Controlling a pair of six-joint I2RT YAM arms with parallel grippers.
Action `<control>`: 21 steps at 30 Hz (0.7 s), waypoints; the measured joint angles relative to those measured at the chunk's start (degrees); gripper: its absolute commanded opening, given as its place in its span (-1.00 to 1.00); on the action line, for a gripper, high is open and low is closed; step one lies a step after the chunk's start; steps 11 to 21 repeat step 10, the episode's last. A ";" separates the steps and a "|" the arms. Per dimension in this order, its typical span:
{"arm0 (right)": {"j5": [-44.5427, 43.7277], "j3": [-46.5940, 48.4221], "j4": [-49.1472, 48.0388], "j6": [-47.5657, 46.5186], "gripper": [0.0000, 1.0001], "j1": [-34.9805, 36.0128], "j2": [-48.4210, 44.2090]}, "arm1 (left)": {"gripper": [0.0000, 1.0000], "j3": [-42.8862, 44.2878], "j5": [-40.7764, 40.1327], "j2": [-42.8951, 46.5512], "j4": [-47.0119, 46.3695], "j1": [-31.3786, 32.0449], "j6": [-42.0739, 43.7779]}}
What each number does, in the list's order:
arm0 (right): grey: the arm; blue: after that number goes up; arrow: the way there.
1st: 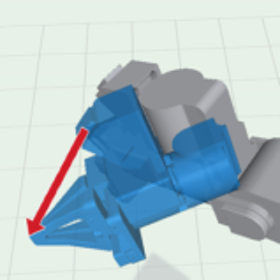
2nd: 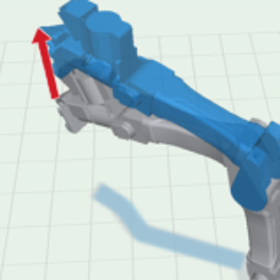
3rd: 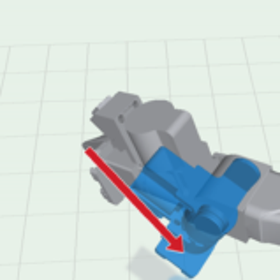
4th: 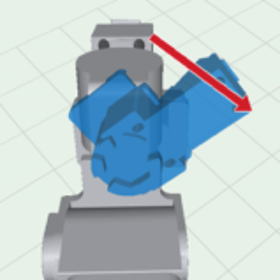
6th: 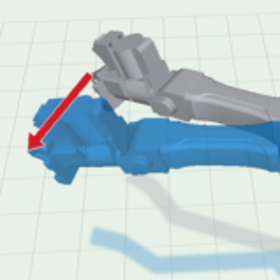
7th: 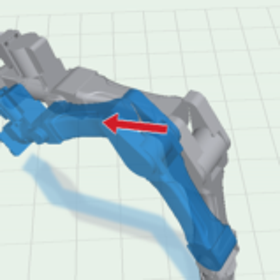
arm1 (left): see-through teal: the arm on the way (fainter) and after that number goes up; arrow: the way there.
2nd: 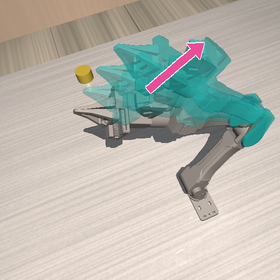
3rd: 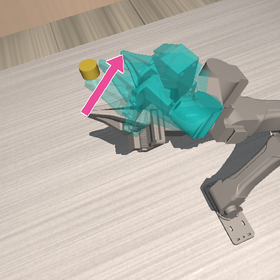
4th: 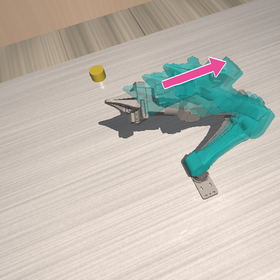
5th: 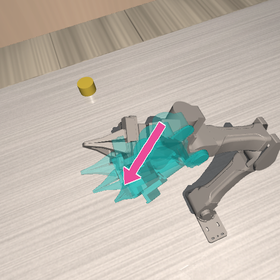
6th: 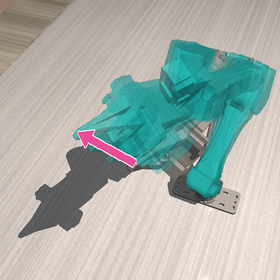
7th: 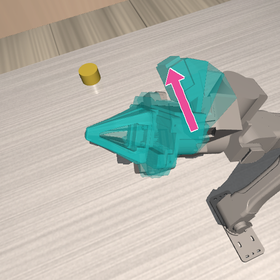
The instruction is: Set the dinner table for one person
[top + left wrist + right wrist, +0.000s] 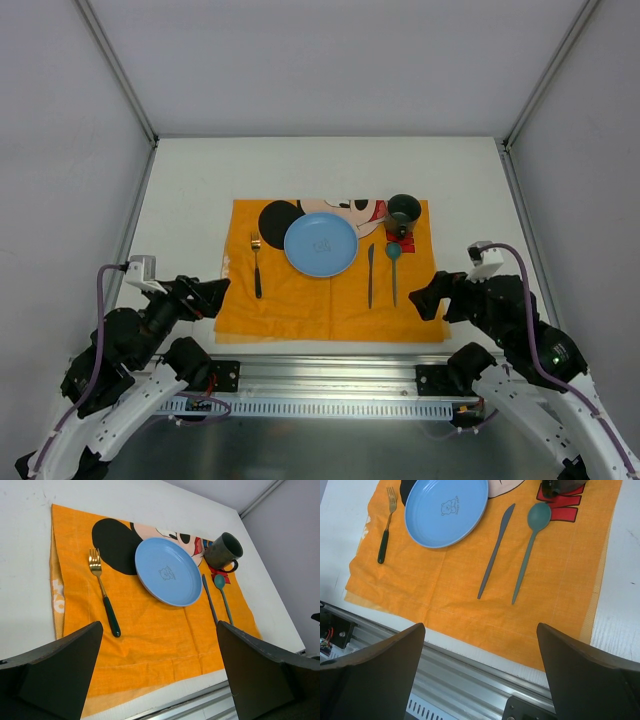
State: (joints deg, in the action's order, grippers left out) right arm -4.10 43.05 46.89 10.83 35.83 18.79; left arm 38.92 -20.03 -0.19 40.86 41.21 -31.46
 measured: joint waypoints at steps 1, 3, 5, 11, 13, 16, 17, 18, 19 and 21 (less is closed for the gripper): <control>0.07 0.00 0.02 0.00 1.00 0.00 -0.02 | 0.98 0.00 -0.02 0.00 -0.02 -0.07 -0.13; 0.11 0.00 0.00 0.00 0.99 0.00 -0.22 | 0.98 0.00 0.02 0.00 -0.04 -0.35 -0.57; 0.11 -0.02 0.00 0.00 0.99 0.00 -0.68 | 0.98 0.00 0.04 0.00 -0.07 -0.44 -0.66; 0.11 -0.02 -0.02 0.02 0.99 0.00 -1.46 | 0.98 0.07 1.70 0.00 -0.09 -0.44 0.94; 0.11 -0.02 -0.02 0.02 0.99 0.00 -1.46 | 0.98 0.07 1.70 0.00 -0.09 -0.44 0.94; 0.11 -0.02 -0.02 0.02 0.99 0.00 -1.46 | 0.98 0.07 1.70 0.00 -0.09 -0.44 0.94; 0.11 -0.02 -0.02 0.02 0.99 0.00 -1.46 | 0.98 0.07 1.70 0.00 -0.09 -0.44 0.94; 0.11 -0.02 -0.02 0.02 0.99 0.00 -1.46 | 0.98 0.07 1.70 0.00 -0.09 -0.44 0.94; 0.11 -0.02 -0.02 0.02 0.99 0.00 -1.46 | 0.98 0.07 1.70 0.00 -0.09 -0.44 0.94; 0.11 -0.02 -0.02 0.02 0.99 0.00 -1.46 | 0.98 0.07 1.70 0.00 -0.09 -0.44 0.94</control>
